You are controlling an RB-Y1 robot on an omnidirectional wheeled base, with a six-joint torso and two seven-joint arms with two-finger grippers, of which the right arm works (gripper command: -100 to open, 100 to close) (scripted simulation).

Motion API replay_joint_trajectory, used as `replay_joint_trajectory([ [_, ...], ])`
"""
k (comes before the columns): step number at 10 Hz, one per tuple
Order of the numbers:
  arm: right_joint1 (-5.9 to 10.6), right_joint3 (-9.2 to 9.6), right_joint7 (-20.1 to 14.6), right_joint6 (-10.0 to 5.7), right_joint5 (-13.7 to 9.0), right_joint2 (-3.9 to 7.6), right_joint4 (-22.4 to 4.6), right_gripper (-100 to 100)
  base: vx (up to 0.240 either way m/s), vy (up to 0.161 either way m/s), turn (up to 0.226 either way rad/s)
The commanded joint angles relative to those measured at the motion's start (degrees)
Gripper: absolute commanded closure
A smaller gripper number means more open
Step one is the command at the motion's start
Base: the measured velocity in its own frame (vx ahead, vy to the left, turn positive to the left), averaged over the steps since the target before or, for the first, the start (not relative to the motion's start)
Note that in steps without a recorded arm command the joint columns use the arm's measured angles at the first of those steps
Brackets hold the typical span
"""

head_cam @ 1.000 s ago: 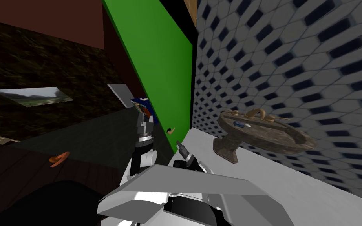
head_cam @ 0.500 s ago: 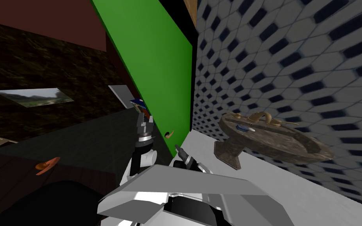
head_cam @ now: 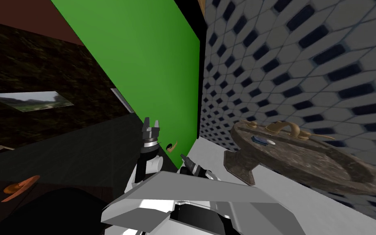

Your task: Push the door open

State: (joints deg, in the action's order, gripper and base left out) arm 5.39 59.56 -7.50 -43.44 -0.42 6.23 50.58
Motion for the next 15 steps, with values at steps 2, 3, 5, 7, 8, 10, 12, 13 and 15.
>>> replay_joint_trajectory([
  [2,0.01,-0.14,0.0,-0.35,0.0,-0.05,-0.5,-100,0.078,0.032,0.023],
  [3,-0.01,-0.22,0.0,-0.48,0.0,-0.07,-0.7,-100,0.081,0.150,0.015],
  [5,-0.11,-0.61,0.1,-1.10,-0.1,-0.19,-1.4,-100,0.096,0.173,0.029],
  [7,-0.19,-0.92,0.1,-1.60,-0.1,-0.30,-2.1,-100,0.113,0.163,0.040],
  [8,-0.24,-1.11,0.1,-1.91,-0.2,-0.37,-2.4,-100,0.104,0.203,0.042],
  [10,-0.32,-1.44,0.2,-2.42,-0.2,-0.52,-3.1,-100,0.112,0.188,0.030],
  [12,-0.30,-1.33,0.2,-2.27,-0.2,-0.46,-2.9,100,0.020,0.033,-0.001],
  [13,-0.30,-1.33,0.2,-2.27,-0.2,-0.46,-2.9,100,-0.016,-0.026,0.003],
  [15,-0.30,-1.33,0.2,-2.27,-0.2,-0.46,-2.9,100,-0.012,-0.022,0.001],
])
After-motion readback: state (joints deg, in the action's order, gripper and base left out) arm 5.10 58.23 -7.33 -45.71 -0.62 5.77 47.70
